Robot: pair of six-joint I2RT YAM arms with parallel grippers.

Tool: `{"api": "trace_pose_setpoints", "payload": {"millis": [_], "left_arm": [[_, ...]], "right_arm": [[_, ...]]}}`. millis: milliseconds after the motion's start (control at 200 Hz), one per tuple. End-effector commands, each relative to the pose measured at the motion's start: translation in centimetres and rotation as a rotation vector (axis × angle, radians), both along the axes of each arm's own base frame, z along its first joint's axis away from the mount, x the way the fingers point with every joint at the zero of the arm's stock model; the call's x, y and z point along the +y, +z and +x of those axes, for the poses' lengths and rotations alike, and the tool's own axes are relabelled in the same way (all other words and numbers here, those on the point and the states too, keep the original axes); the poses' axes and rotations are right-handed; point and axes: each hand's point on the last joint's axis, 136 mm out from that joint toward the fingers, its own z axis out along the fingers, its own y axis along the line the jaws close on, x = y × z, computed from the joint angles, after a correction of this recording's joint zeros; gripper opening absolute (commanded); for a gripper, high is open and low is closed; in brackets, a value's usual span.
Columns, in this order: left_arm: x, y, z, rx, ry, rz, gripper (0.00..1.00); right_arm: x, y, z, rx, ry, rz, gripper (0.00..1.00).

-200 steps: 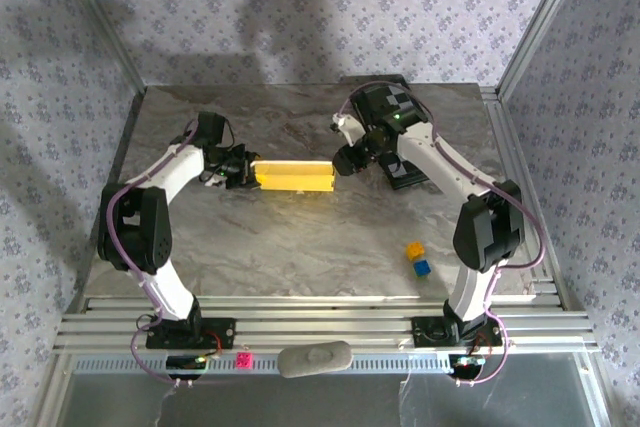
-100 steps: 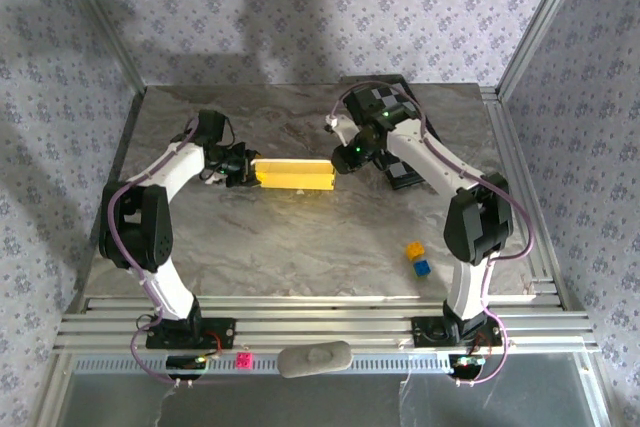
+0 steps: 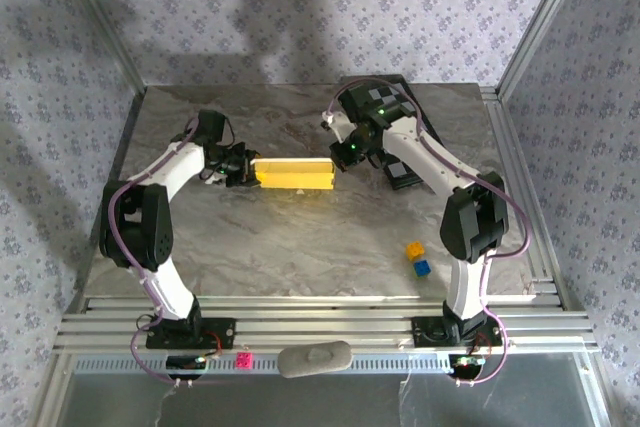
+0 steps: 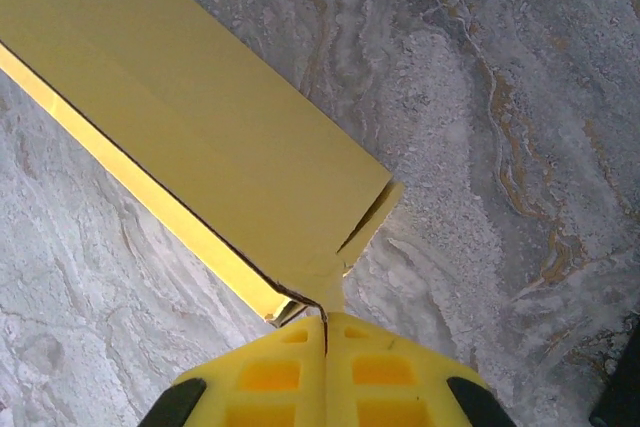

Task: Fold the paper box

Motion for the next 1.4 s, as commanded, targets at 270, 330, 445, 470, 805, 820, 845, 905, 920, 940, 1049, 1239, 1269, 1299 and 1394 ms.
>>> {"api": "trace_pose_setpoints", "payload": {"millis": [270, 330, 445, 470, 805, 820, 845, 905, 920, 940, 1049, 1239, 1269, 1299, 1394], "left_arm": [[-0.2, 0.5, 0.4, -0.009, -0.016, -0.01, 0.28], [-0.2, 0.4, 0.4, -0.007, -0.016, -0.01, 0.28], [-0.2, 0.5, 0.4, -0.009, -0.017, -0.01, 0.28], [-0.2, 0.5, 0.4, -0.009, -0.017, -0.011, 0.28], [-0.2, 0.5, 0.4, -0.01, -0.017, -0.01, 0.28], [-0.2, 0.5, 0.4, -0.008, -0.017, -0.01, 0.28], [-0.2, 0.5, 0.4, -0.009, -0.018, -0.01, 0.28], [-0.2, 0.5, 0.4, -0.009, -0.017, -0.01, 0.28], [-0.2, 0.5, 0.4, -0.008, -0.017, -0.01, 0.28], [-0.2, 0.4, 0.4, -0.008, -0.017, -0.01, 0.28], [-0.2, 0.4, 0.3, -0.007, -0.017, -0.01, 0.28], [-0.2, 0.3, 0.4, -0.004, -0.016, -0.009, 0.28], [-0.2, 0.3, 0.4, -0.004, -0.017, -0.011, 0.28], [-0.2, 0.3, 0.4, -0.004, -0.016, -0.01, 0.28], [-0.1, 0.2, 0.4, -0.002, -0.015, -0.008, 0.28]], "right_arm": [[0.9, 0.5, -0.1, 0.173, -0.215, 0.077, 0.0], [1.0, 0.5, 0.0, 0.192, -0.254, 0.087, 0.0], [1.3, 0.6, 0.2, 0.223, -0.314, 0.104, 0.0], [1.3, 0.6, 0.2, 0.232, -0.327, 0.108, 0.0], [2.5, 0.4, 0.3, 0.268, -0.437, 0.12, 0.0], [2.6, 0.4, 0.3, 0.269, -0.435, 0.122, 0.0], [2.5, 0.3, 0.3, 0.268, -0.437, 0.125, 0.0], [2.5, 0.1, 0.3, 0.265, -0.452, 0.124, 0.0], [2.5, 0.1, 0.3, 0.266, -0.453, 0.124, 0.0], [2.5, 0.1, 0.3, 0.263, -0.452, 0.126, 0.0], [2.7, 0.2, 0.5, 0.225, -0.442, 0.137, 0.0], [2.5, -0.2, 0.4, 0.152, -0.425, 0.162, 0.0], [2.5, -0.2, 0.4, 0.144, -0.421, 0.17, 0.0], [2.5, -0.2, 0.4, 0.136, -0.419, 0.175, 0.0], [2.5, -0.2, 0.3, 0.11, -0.406, 0.185, 0.0]]}}
